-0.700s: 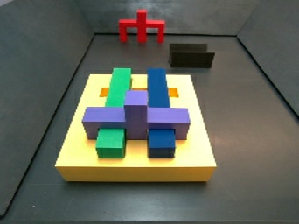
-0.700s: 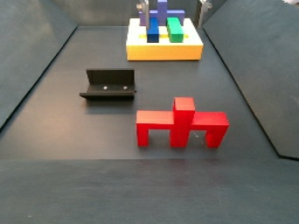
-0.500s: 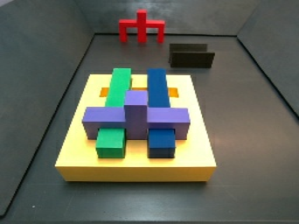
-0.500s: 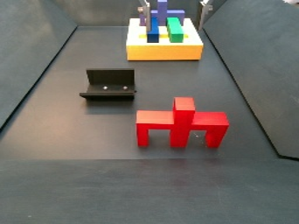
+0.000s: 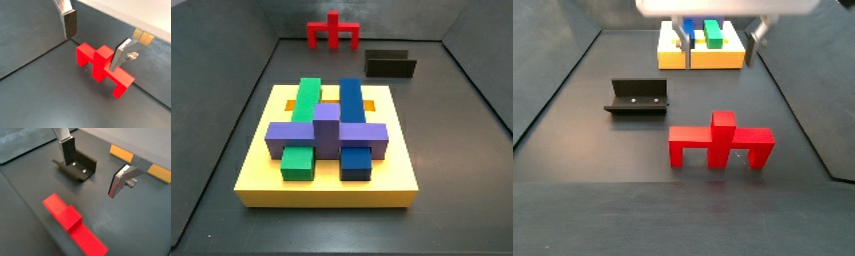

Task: Pick up the red object. Move up. Move to above the board. Insert the red object.
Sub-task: Pick up the red object.

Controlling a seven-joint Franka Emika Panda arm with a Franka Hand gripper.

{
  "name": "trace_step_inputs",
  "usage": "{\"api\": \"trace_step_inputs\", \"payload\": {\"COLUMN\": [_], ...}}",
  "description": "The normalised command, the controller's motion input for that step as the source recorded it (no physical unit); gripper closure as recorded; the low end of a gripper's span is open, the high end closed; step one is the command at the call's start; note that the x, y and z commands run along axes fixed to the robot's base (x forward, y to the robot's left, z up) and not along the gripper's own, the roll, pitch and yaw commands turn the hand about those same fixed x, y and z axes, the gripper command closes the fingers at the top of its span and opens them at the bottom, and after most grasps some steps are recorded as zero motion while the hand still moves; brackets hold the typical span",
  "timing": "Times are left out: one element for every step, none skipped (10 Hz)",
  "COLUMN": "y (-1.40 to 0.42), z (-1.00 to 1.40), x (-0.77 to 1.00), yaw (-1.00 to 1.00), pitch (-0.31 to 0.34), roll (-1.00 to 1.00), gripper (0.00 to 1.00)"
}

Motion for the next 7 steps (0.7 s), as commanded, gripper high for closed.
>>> {"api": "trace_step_inputs", "payload": {"y": [0.69, 0.71, 0.63, 0.5, 0.29, 0.09, 0.0], "z": [-0.35, -0.28, -0.19, -0.1, -0.04, -0.26, -0.38], "x": [0.0, 0.0, 0.0, 0.0, 0.1, 0.0, 0.0], "yaw": [-0.12, -0.17, -0.22, -0.19, -0.13, -0.11, -0.08], "pitch": [-0.076, -0.061, -0.066, -0.066, -0.059, -0.099, -0.127], "roll": [-0.13, -0.17, -0.21, -0.23, -0.23, -0.12, -0.13], "gripper": [0.0, 0.0, 0.0, 0.0, 0.0, 0.0, 0.0]}}
